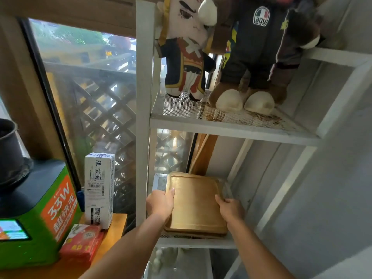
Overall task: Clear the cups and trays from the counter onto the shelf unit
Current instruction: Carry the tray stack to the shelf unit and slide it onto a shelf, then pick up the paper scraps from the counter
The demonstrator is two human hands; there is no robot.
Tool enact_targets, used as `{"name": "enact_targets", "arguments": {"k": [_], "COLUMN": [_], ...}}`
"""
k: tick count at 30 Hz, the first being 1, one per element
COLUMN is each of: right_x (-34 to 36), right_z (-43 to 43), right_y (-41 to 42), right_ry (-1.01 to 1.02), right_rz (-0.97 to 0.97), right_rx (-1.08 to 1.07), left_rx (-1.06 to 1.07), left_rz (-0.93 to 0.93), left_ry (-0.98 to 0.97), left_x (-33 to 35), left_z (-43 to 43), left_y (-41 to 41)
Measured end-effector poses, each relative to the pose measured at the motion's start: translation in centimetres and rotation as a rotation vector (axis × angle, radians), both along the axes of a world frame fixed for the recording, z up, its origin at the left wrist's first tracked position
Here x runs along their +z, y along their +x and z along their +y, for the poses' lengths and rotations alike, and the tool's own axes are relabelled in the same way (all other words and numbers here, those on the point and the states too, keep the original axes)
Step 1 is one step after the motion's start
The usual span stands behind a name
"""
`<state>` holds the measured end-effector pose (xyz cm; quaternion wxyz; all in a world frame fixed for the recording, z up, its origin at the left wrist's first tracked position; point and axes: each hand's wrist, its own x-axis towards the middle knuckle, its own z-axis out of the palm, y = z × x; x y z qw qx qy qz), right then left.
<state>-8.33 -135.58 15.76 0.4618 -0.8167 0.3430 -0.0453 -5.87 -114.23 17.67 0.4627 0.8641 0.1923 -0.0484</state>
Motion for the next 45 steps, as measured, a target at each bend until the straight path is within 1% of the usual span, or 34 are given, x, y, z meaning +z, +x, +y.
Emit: {"name": "enact_targets", "arguments": {"k": [5,8,13,16,18,20,21,23,24,25,27,30,34,38,41,45], "right_x": [0.3,0.1,-0.1,0.1,0.6,1.3,1.6,2.4,3.0,3.7,5.3,7.4,7.9,5.8,2.8,1.0], "right_z": [0.5,0.6,0.8,1.0,1.0,1.5,1.8,2.5,2.9,3.4,4.6,7.5,14.2,24.2,33.8,47.3], "right_y": [-0.3,-0.3,-0.5,-1.3,-2.0,-3.1,-3.7,-5.2,-6.0,-6.9,-8.7,-11.7,-15.5,-19.4,-22.3,-25.8], "right_ry": [-0.07,-0.103,-0.135,-0.177,-0.181,-0.21,-0.257,-0.39,-0.461,-0.529,-0.621,-0.623,-0.623,-0.646,-0.641,-0.614], "right_rz": [-0.021,-0.017,-0.033,-0.015,0.027,0.061,0.068,0.075,0.068,0.051,0.001,-0.003,0.045,0.133,0.147,0.185], "right_rx": [-0.038,-0.022,0.007,0.025,0.054,0.079,0.08,0.068,0.064,0.067,0.093,0.173,0.266,0.41,0.548,0.815], "left_rx": [0.011,-0.014,-0.054,-0.053,-0.054,-0.121,-0.171,-0.256,-0.298,-0.35,-0.486,-0.679,-0.771,-0.753,-0.689,-0.523], "left_rz": [-0.034,-0.045,-0.103,-0.072,-0.012,0.017,0.002,-0.067,-0.112,-0.161,-0.248,-0.383,-0.436,-0.398,-0.307,-0.14], "left_ry": [0.002,-0.001,0.065,0.116,0.152,0.281,0.355,0.458,0.477,0.464,0.368,0.313,0.429,0.473,0.602,0.643], "left_x": [0.3,0.1,0.1,0.4,0.6,1.1,1.4,2.1,2.4,2.6,3.2,4.6,6.3,5.0,3.3,2.3], "left_z": [0.3,0.3,-0.1,-0.6,-1.0,-1.0,-0.9,-0.8,-0.7,-0.6,-0.2,1.6,7.7,19.5,30.6,44.0], "left_y": [-0.5,-0.5,-1.6,-2.5,-3.0,-3.6,-4.0,-5.1,-5.8,-6.5,-8.3,-11.1,-14.9,-19.7,-23.6,-28.6]}}
